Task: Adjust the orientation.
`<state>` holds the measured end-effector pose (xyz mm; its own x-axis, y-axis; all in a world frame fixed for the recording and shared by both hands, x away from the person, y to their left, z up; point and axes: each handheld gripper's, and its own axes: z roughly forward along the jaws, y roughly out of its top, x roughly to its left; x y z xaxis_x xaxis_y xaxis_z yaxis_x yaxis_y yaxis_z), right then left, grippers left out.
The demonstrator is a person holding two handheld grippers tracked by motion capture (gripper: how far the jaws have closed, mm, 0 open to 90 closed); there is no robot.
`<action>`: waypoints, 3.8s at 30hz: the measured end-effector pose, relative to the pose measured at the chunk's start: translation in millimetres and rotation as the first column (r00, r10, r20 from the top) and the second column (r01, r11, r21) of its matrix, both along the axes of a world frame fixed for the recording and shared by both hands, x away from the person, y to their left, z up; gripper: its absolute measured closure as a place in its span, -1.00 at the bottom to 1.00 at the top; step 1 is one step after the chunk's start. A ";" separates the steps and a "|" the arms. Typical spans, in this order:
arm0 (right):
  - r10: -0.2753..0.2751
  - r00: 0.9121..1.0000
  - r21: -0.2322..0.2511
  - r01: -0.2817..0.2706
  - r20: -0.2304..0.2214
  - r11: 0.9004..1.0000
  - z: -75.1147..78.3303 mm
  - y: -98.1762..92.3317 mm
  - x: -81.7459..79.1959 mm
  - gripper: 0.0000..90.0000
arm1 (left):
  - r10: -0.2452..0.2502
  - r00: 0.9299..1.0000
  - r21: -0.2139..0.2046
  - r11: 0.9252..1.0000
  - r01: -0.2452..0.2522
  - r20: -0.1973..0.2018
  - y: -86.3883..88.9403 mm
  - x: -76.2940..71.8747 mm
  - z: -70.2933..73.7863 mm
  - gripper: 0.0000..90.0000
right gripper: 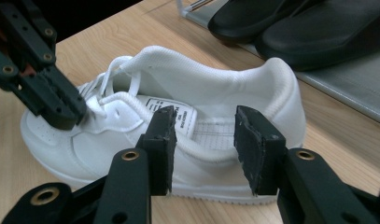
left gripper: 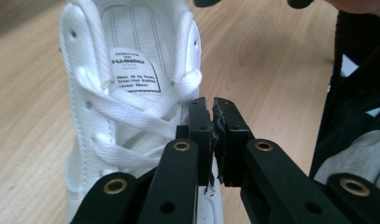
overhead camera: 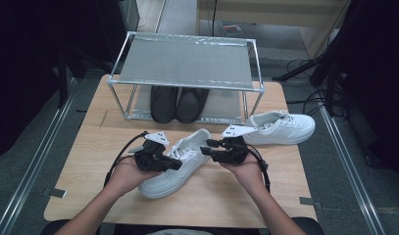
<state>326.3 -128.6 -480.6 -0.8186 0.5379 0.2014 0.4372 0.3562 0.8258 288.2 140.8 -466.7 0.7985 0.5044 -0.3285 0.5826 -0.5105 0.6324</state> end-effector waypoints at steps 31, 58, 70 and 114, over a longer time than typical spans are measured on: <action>0.050 0.999 -0.054 -0.050 -0.005 0.997 -5.1 25.1 4.2 1.00 | 0.036 0.999 0.024 0.999 -0.036 0.002 2.5 3.8 -15.6 1.00; 0.047 0.998 -0.069 -0.049 -0.037 0.996 -4.2 26.9 -9.0 1.00 | 0.058 0.998 0.037 0.998 -0.058 -0.001 13.8 16.9 -17.1 1.00; 0.065 0.997 -0.073 -0.068 -0.050 0.995 -4.2 32.6 -22.3 1.00 | 0.057 0.998 0.018 0.998 -0.057 -0.006 22.4 29.6 -19.4 1.00; -0.043 0.997 -0.063 0.039 -0.067 0.997 12.2 -5.5 -12.2 1.00 | 0.045 0.995 0.024 0.999 -0.047 0.094 26.7 21.0 -7.3 1.00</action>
